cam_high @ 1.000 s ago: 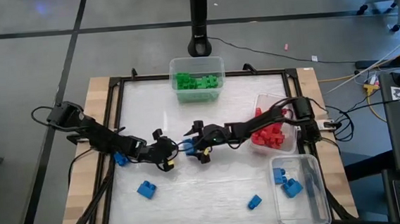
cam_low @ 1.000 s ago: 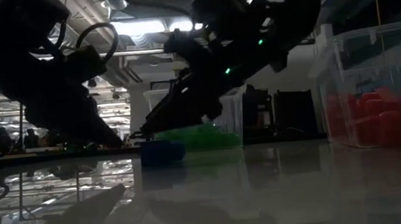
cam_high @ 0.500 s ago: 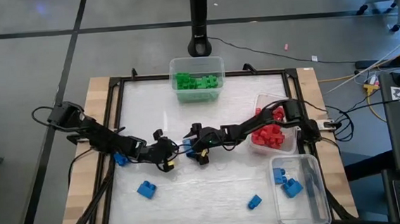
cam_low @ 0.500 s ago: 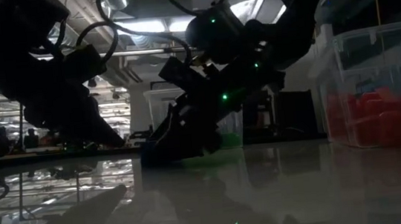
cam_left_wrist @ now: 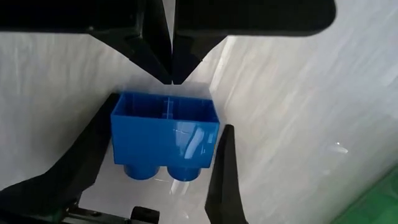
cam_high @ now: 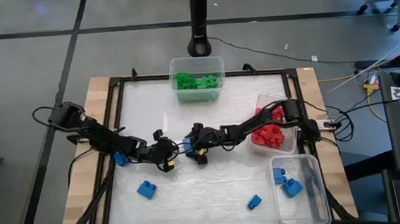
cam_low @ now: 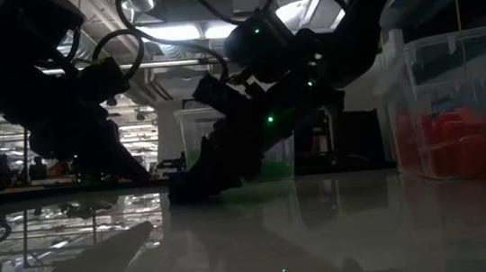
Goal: Sort blocks
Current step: Put the blue game piece into the bottom right transparent bin
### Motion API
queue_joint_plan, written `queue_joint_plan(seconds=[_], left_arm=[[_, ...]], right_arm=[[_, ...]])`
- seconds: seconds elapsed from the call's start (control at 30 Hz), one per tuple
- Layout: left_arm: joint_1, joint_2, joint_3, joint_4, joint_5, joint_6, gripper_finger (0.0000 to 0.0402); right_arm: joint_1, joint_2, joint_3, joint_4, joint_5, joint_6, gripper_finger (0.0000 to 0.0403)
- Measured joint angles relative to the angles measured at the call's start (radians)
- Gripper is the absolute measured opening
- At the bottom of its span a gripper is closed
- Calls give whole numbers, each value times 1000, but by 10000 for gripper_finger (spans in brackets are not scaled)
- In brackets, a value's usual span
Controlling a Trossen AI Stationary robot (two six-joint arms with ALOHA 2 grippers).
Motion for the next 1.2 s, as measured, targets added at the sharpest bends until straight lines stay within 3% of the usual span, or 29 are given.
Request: queue_joint_plan(seconds=[0.3,0.53,0.67,0.9,1.2], left_arm=[[0,0,0,0,0,-15,1],[-1,0,0,-3,0,-21,1],[-2,0,0,-4,0,-23,1],[-6,0,0,-10,0,-24,1],[-16,0,0,-9,0,-23,1]], right_arm=[[2,11,0,40,-56,-10,294],[4,-50,-8,-19,-97,-74,294],[22,-182,-6,-134,-102,-116,302],[100,-480,-5,-502,9,-144,295],[303,-843,-4,-1004,99,175,296]])
